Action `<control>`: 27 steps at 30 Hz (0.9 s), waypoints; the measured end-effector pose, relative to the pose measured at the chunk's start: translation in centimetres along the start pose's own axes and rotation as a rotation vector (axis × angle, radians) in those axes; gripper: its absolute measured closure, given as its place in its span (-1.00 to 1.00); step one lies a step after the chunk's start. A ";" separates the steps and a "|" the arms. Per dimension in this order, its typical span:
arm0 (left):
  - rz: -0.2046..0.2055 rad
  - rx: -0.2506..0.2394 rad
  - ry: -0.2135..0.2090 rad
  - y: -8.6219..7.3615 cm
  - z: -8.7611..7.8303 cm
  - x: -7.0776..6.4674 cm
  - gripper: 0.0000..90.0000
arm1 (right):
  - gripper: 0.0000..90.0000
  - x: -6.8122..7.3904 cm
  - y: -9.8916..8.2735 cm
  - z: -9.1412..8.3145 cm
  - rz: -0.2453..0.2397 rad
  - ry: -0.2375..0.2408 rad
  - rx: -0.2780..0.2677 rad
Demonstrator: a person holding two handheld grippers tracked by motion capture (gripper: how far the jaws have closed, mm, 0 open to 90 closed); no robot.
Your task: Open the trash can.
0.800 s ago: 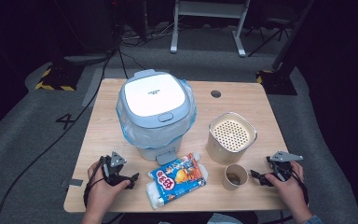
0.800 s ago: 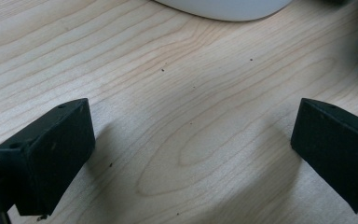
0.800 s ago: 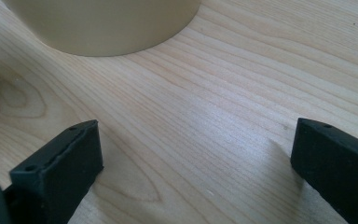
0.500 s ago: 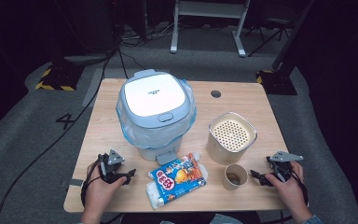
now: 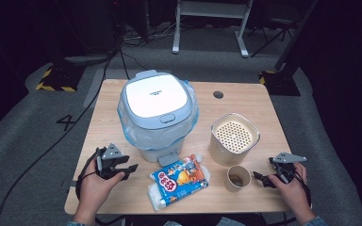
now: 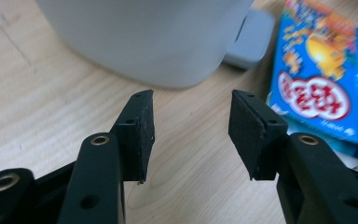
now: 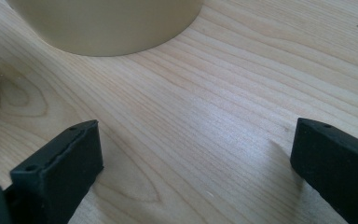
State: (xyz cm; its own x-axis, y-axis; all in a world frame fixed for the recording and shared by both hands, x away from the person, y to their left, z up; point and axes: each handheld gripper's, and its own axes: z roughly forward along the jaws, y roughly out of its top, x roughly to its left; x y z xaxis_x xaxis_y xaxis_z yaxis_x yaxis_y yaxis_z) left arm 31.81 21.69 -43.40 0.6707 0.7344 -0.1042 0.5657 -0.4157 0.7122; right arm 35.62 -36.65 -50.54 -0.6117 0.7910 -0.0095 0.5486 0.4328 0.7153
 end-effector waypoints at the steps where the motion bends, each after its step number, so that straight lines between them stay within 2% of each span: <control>1: 0.004 -0.010 -0.002 0.2 -0.2 -0.1 0.14 | -0.95 0.0 0.0 0.0 0.000 0.000 0.000; 2: 0.004 -0.010 -0.002 0.2 -0.2 -0.1 0.14 | -0.95 0.0 0.0 0.0 0.000 0.000 0.000; 9: 0.017 -0.090 -0.046 1.8 -1.9 -0.4 0.07 | -0.95 0.0 0.0 0.0 0.000 0.000 0.000; 10: 0.020 -0.099 -0.061 2.0 -2.2 -0.4 0.08 | -0.95 0.0 0.0 0.0 0.000 0.000 0.000; 14: 0.040 -0.140 -0.057 3.0 -3.3 -0.8 0.13 | -0.95 0.0 0.0 0.0 0.000 0.000 0.000; 17: 0.056 -0.157 -0.072 3.5 -3.7 -1.1 0.21 | -0.95 0.0 0.0 0.0 0.000 0.000 0.000; 21: 0.072 -0.204 -0.143 4.9 -4.8 -1.7 0.32 | -0.95 0.0 0.0 0.0 0.000 0.000 0.000; 24: 0.083 -0.218 -0.161 5.5 -5.2 -1.9 0.43 | -0.95 0.0 0.0 0.0 0.000 0.000 0.000; 27: 0.113 -0.237 -0.209 6.9 -6.1 -2.5 0.53 | -0.95 0.0 0.0 0.0 0.000 0.000 0.000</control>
State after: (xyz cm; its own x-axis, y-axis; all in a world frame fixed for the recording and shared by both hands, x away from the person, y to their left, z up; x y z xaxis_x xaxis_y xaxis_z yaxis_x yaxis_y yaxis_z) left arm 31.05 20.25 -33.96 0.8207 0.5546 -0.1376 0.3712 -0.3344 0.8663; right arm 35.62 -36.65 -50.55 -0.6118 0.7909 -0.0100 0.5481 0.4330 0.7156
